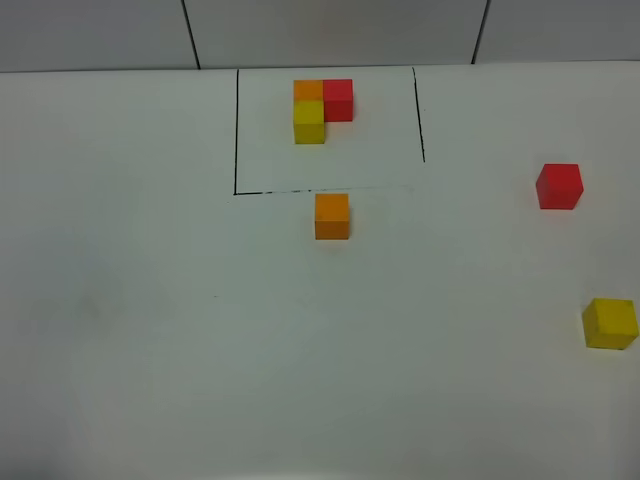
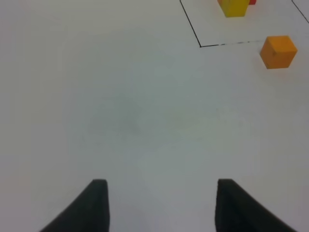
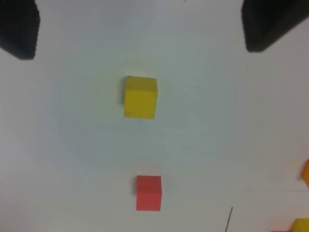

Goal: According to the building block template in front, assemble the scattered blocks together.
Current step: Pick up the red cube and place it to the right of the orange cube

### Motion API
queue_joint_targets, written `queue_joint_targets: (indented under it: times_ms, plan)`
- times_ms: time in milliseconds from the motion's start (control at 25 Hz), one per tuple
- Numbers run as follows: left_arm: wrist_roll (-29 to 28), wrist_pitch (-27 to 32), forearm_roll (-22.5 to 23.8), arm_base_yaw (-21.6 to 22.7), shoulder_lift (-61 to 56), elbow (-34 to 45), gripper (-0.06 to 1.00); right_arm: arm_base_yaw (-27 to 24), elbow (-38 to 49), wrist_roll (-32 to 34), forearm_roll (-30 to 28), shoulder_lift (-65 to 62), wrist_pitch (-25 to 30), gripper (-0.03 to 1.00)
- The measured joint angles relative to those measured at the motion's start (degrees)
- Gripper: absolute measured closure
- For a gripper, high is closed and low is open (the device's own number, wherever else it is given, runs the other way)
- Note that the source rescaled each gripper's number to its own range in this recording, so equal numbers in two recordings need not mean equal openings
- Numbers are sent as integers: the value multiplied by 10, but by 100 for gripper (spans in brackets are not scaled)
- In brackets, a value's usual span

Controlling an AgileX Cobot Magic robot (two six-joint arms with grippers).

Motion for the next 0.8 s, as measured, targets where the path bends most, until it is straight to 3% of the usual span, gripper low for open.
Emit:
queue_joint_targets:
  times_ms: [800]
  plan:
    - [0,0,0,0,0,0,84,0,0,0,1,0,0,17]
